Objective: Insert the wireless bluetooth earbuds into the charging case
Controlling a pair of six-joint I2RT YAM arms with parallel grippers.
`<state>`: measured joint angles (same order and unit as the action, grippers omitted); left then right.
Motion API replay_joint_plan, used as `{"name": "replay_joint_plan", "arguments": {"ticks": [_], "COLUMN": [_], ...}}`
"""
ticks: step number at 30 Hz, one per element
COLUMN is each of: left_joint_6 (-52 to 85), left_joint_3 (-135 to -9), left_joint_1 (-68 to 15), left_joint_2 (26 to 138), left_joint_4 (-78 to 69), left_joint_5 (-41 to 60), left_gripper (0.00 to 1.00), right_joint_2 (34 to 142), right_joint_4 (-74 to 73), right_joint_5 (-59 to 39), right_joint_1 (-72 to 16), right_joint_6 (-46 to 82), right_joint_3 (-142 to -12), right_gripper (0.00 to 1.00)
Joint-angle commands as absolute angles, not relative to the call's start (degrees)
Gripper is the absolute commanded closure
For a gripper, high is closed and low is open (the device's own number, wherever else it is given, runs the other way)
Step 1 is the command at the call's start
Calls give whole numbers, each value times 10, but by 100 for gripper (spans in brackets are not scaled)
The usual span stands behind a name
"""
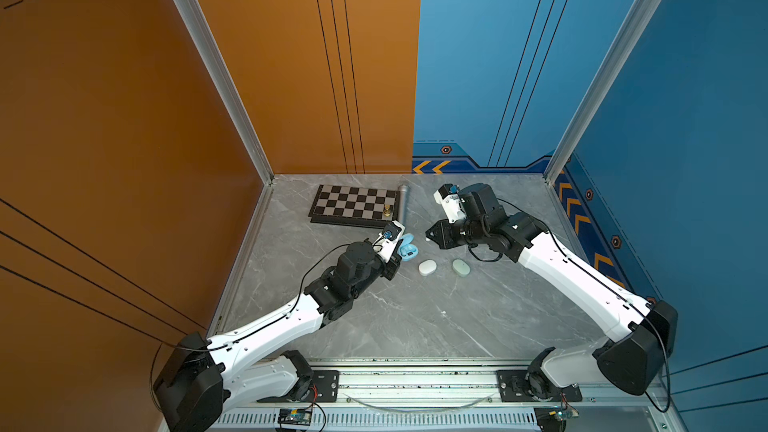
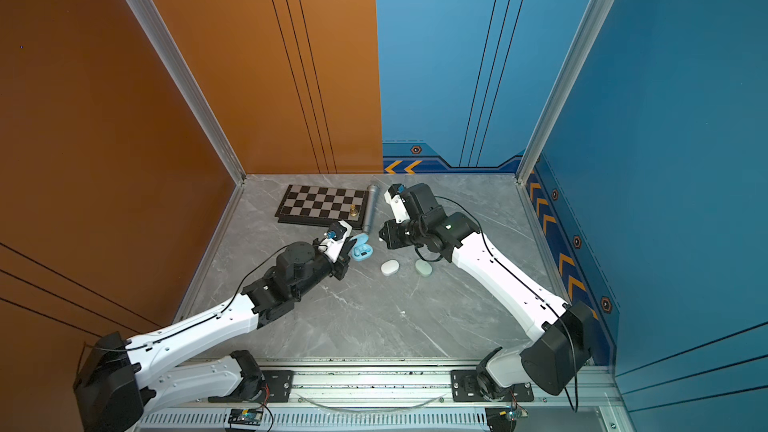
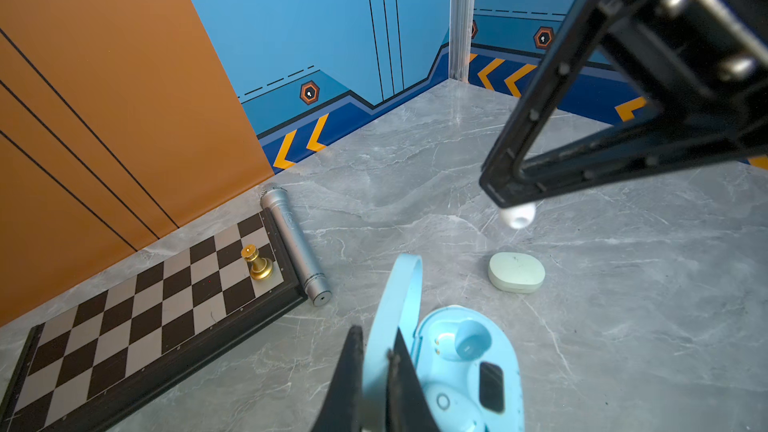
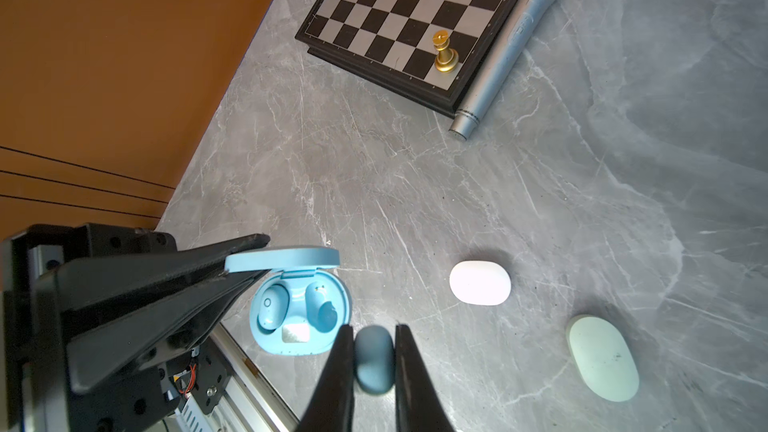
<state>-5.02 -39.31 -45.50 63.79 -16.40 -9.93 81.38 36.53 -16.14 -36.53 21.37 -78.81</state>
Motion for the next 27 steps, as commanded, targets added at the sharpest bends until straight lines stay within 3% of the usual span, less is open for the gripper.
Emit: {"name": "replay_joint_plan", "arguments": {"ticks": [1, 27], "left_joint_6": [-58, -54], "left_joint_3": [-416, -426], "left_joint_1": [-462, -466], "left_joint_2": [638, 642], "left_joint_4": [-192, -191], "left_joint_5": [-91, -97], "left_gripper": [100, 100], "right_joint_2": [820, 860], "right_joint_4": [376, 359], "right_joint_5": [-171, -175], "right_joint_1": [-373, -396], "right_joint_6": [232, 243], "right_joint_3": [-801, -820], "right_gripper": [85, 83]}}
